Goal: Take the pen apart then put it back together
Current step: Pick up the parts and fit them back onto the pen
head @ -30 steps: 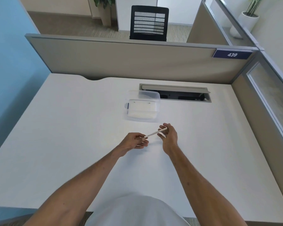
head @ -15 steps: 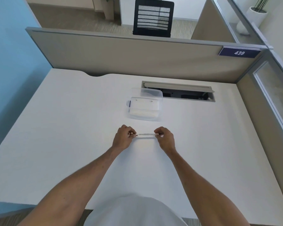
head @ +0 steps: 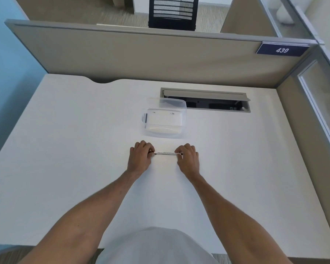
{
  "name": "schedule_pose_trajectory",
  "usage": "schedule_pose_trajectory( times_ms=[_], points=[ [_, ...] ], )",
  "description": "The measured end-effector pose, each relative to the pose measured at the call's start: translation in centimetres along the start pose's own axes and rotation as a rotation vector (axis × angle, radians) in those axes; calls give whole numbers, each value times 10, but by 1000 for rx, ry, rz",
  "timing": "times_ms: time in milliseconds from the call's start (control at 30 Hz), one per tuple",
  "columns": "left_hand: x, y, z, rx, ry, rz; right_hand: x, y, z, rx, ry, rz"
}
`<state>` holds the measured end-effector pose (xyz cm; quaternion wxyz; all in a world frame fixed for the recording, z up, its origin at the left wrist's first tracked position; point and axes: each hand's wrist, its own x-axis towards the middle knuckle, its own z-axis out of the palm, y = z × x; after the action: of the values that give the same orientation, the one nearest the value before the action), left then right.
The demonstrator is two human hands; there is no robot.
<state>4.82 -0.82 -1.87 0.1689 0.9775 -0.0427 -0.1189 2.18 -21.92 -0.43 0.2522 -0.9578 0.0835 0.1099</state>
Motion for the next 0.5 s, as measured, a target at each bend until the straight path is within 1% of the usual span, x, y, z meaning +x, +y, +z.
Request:
schedule_pose_trajectory(
  times_ms=[100,367,433,500],
  points=[
    [-2,1,1,44,1,21,-2,1,0,4,1,4],
    [-12,-3,-4,34,5,15,-10,-3,-6,-4,-11,-14],
    [-15,-4,-8,27,23,19,-12,-4,-9,-5,0,-19],
    [-19,-5,-12,63,70,60,-15,-6,-13,-32,34,-39]
  ],
)
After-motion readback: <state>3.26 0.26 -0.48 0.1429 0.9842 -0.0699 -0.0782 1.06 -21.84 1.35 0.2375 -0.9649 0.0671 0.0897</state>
